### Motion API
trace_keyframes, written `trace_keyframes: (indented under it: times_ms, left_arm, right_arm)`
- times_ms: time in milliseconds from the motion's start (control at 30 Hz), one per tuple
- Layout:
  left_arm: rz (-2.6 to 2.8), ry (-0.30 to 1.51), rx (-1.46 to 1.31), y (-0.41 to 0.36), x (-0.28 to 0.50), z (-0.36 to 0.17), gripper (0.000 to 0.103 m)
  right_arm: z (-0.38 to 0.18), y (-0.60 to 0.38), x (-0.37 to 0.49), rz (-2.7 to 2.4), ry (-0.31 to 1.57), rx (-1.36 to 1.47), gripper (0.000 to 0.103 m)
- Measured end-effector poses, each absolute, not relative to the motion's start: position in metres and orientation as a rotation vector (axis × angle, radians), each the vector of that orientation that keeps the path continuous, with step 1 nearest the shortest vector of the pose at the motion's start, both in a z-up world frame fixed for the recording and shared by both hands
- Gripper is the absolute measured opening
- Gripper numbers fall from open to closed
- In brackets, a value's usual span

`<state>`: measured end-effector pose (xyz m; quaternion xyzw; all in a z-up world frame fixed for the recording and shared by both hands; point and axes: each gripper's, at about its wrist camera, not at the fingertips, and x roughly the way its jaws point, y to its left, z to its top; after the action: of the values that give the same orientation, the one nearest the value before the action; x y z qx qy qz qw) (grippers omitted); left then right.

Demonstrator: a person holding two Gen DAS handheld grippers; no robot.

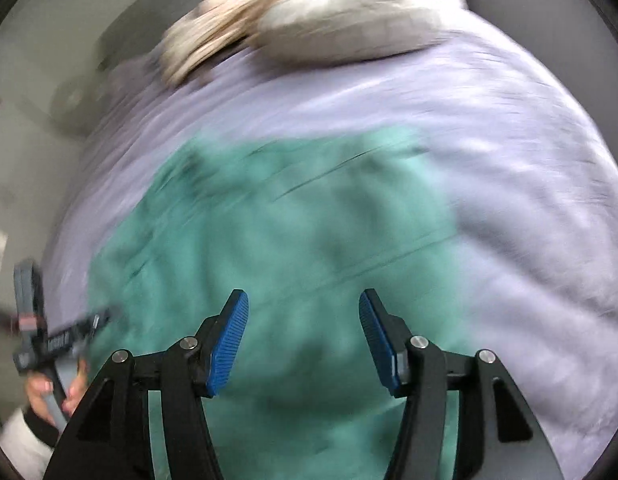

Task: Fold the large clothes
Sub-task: 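Grasp the other sleeve cuff with the right tool, fold it across the chest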

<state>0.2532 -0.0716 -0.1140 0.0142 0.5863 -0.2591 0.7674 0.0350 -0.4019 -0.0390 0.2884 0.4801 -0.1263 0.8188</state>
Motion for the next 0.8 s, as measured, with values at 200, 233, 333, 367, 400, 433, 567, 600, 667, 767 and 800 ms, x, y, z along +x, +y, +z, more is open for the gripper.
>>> trace_keyframes:
  times_ms: [200, 233, 333, 367, 400, 433, 567, 600, 667, 767, 800]
  left_arm:
    - [-0.506, 1.238, 0.06, -0.091, 0.267, -0.119, 0.089]
    - [-0.504, 1.24, 0.067, -0.093, 0.268, -0.12, 0.081]
    - [-0.524, 1.262, 0.076, -0.101, 0.269, -0.121, 0.043]
    - [-0.527, 1.267, 0.07, -0.103, 0.27, -0.119, 0.027]
    - [-0.547, 1.274, 0.052, -0.105, 0.272, -0.115, 0.022]
    - [-0.558, 1.265, 0.042, -0.106, 0.273, -0.109, 0.022]
    - [-0.59, 1.171, 0.085, -0.115, 0.281, -0.091, 0.022]
    - [-0.586, 1.171, 0.1, -0.118, 0.283, -0.094, 0.022]
    - [-0.569, 1.195, 0.127, -0.122, 0.284, -0.11, 0.023]
    - [-0.538, 1.172, 0.144, -0.115, 0.278, -0.116, 0.033]
    - [-0.507, 1.162, 0.169, -0.112, 0.276, -0.114, 0.049]
  right_arm:
    - [-0.082, -0.503, 0.043, -0.358, 0.933, 0.965, 0.062]
    - [-0.093, -0.513, 0.046, -0.324, 0.916, 1.057, 0.062]
    - [-0.125, -0.524, 0.064, -0.217, 0.925, 1.23, 0.058]
    - [-0.131, -0.522, 0.072, -0.182, 0.944, 1.238, 0.028]
    - [-0.132, -0.519, 0.078, -0.168, 0.983, 1.205, 0.005]
    - [-0.128, -0.517, 0.081, -0.179, 1.008, 1.153, 0.003]
    - [-0.086, -0.499, 0.087, -0.188, 0.981, 0.872, 0.002]
    - [-0.085, -0.498, 0.09, -0.203, 0.994, 0.822, 0.002]
    - [-0.098, -0.499, 0.096, -0.219, 1.051, 0.793, 0.003]
    - [-0.118, -0.493, 0.1, -0.244, 1.089, 0.768, 0.004]
    - [-0.119, -0.491, 0.1, -0.249, 1.083, 0.758, 0.004]
